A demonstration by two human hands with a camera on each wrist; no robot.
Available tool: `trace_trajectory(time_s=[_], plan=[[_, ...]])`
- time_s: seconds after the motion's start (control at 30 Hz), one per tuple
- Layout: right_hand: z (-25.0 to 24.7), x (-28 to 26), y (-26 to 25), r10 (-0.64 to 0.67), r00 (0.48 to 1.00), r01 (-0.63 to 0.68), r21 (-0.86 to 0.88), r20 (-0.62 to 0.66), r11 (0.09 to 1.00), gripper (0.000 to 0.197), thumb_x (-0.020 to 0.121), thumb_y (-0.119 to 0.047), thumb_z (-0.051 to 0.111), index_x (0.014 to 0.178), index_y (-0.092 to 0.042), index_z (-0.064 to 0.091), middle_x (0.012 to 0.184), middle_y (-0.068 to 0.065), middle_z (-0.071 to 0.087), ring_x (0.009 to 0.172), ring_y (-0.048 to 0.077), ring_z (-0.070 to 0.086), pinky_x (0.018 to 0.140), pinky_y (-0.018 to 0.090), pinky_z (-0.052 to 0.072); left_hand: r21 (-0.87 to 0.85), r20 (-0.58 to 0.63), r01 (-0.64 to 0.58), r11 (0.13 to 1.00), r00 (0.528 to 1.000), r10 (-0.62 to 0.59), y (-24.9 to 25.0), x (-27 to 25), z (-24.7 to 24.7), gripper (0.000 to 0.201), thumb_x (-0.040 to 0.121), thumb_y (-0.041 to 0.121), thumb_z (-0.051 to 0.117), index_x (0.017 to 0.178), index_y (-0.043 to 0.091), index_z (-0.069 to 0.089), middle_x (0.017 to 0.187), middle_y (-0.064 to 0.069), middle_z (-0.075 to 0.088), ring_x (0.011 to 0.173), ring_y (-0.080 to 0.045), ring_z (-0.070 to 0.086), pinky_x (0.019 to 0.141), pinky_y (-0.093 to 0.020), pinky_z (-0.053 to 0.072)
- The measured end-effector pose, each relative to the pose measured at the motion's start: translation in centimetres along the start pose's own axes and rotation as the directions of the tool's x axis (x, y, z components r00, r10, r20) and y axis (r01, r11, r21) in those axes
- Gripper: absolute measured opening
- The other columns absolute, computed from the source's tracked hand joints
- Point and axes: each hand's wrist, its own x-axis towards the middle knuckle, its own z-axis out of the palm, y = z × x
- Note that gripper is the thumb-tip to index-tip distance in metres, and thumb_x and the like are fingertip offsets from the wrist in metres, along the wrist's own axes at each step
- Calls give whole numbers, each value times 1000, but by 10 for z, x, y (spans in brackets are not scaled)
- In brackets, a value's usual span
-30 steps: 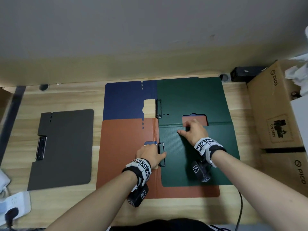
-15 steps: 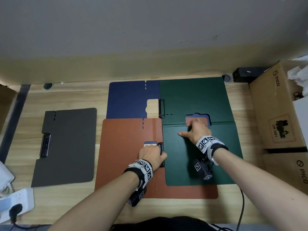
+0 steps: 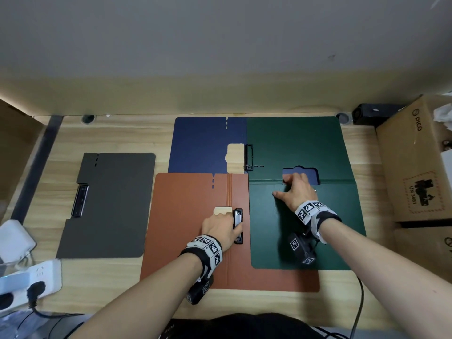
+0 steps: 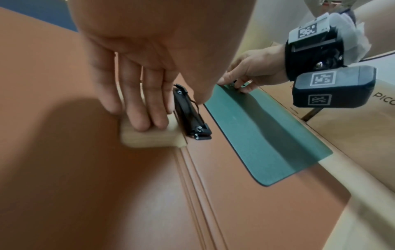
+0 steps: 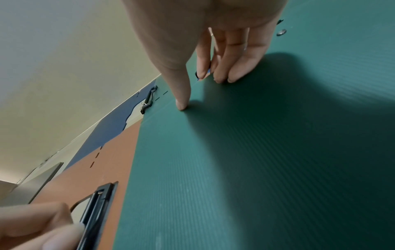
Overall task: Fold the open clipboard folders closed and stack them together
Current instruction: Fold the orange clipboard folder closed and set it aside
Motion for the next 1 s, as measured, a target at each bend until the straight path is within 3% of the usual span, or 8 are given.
trace_trajectory(time_s=[0.13, 0.2, 0.3, 0.43, 0.67, 0.8, 0.9, 1.0], plan=[[5, -12, -4, -14, 999, 17, 82, -38, 997, 57, 75, -30, 78, 124, -19, 50, 130, 5, 42, 105, 29, 61, 94, 42, 50, -185, -112, 74, 980, 989, -96, -29, -16, -8, 32, 99, 42, 34, 93, 18, 54, 79, -1, 65, 66, -23, 59, 54, -28, 36], [10, -20, -8, -38, 997, 46, 125, -63, 991, 56, 75, -22, 78, 123, -18, 49, 130, 6, 39, 99, 29, 63, 94, 44, 51, -286, -136, 157, 945, 970, -202, -54, -21, -10, 20, 97, 36, 39, 93, 21, 52, 80, 3, 66, 67, -21, 58, 58, -29, 41], [21, -34, -14, -81, 993, 93, 151, -84, 984, 52, 76, -14, 75, 120, -21, 48, 124, 2, 38, 84, 22, 63, 86, 44, 54, -408, -125, 283, 868, 924, -361, -98, -29, -7, 18, 91, 32, 48, 105, 22, 55, 100, 2, 66, 84, -22, 61, 71, -32, 46], [41, -54, -23, -153, 987, 160, 153, -58, 975, 47, 77, -10, 73, 115, -26, 51, 121, -3, 40, 87, 15, 62, 85, 42, 55, -456, -88, 397, 796, 870, -485, -149, -45, -1, 34, 89, 28, 55, 120, 14, 55, 126, -7, 52, 117, -27, 50, 88, -40, 46], [66, -87, -37, -235, 970, 229, 77, 69, 970, 40, 81, -15, 68, 117, -27, 57, 127, -7, 42, 94, 17, 60, 88, 42, 55, -472, -68, 367, 801, 891, -449, -176, -61, 8, 44, 91, 26, 54, 132, 9, 50, 135, -10, 44, 126, -28, 45, 92, -42, 46], [67, -112, -43, -197, 972, 200, -16, 125, 980, 43, 85, -18, 63, 127, -24, 56, 144, -4, 38, 114, 20, 58, 99, 38, 49, -485, -56, 310, 817, 922, -383, -174, -60, 11, 52, 91, 27, 51, 136, 3, 43, 147, -11, 34, 133, -30, 36, 100, -44, 42], [68, -133, -46, -168, 968, 191, -112, 185, 975, 45, 88, -22, 59, 132, -24, 55, 154, -3, 32, 134, 21, 44, 108, 37, 42, -465, -64, 277, 841, 937, -344, -174, -61, 18, 57, 89, 28, 51, 139, 3, 40, 158, -8, 23, 138, -30, 30, 107, -44, 37], [71, -151, -49, -130, 964, 168, -153, 231, 974, 47, 90, -24, 55, 137, -24, 53, 159, -2, 26, 143, 21, 33, 113, 36, 35, -500, -79, 257, 827, 938, -339, -174, -63, 23, 63, 87, 27, 54, 144, 6, 35, 161, -5, 19, 141, -29, 26, 112, -44, 33]])
